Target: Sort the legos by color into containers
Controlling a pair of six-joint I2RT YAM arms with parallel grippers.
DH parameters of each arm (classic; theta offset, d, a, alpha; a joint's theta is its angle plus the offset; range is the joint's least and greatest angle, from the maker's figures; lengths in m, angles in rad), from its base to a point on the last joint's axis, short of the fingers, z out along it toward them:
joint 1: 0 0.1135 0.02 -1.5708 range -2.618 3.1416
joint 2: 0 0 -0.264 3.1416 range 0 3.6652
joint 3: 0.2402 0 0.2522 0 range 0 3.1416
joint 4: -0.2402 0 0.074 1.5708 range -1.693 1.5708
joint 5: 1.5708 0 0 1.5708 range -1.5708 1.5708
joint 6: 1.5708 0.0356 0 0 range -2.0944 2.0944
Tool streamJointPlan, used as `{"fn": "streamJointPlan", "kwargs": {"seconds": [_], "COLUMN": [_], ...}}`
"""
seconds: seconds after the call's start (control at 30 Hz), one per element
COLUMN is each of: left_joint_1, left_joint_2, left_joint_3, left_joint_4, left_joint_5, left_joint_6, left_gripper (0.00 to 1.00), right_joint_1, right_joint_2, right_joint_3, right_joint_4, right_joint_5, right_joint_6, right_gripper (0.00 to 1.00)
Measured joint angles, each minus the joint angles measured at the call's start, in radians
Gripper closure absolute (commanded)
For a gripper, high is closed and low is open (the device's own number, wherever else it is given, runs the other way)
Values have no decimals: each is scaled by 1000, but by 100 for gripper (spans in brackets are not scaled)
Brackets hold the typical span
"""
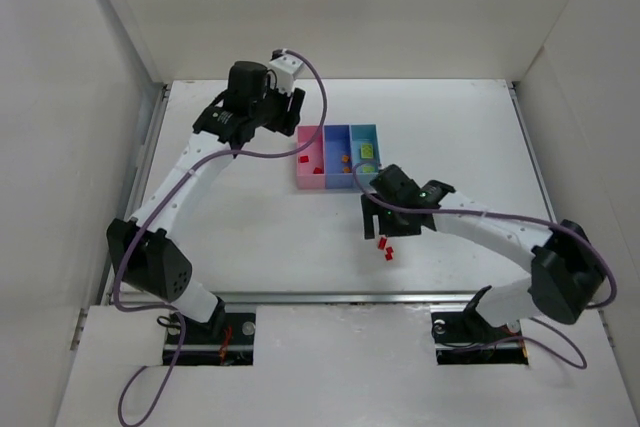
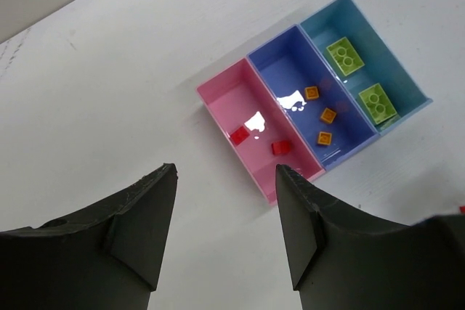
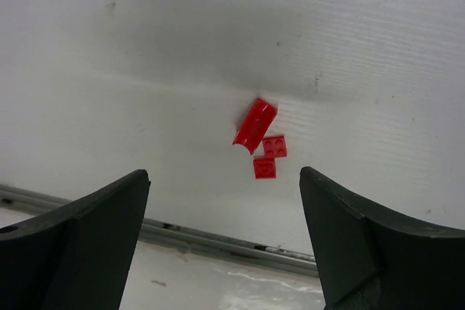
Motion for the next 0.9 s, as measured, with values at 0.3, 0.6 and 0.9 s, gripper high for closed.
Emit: {"fn": "streamJointPlan", "kwargs": {"seconds": [0.3,0.6,0.9], "left_joint_1": [5,24,26], "left_joint_2": [-15,-37,-37], "left_joint_3": [-26,-27,-27], "left_joint_4": [0,2,1], "left_joint_5": [-88,-122,-127], "left_joint_6": [8,11,11], "left_gripper": [46,46,46], "right_joint_1": [0,0,0], "right_joint_2": [266,283,293], "right_joint_3": [1,6,71], "right_joint_4": [50,129,101], "right_joint_5": [29,31,31], "right_joint_6": [-14,-24,-51], "right_gripper": [24,65,100]}}
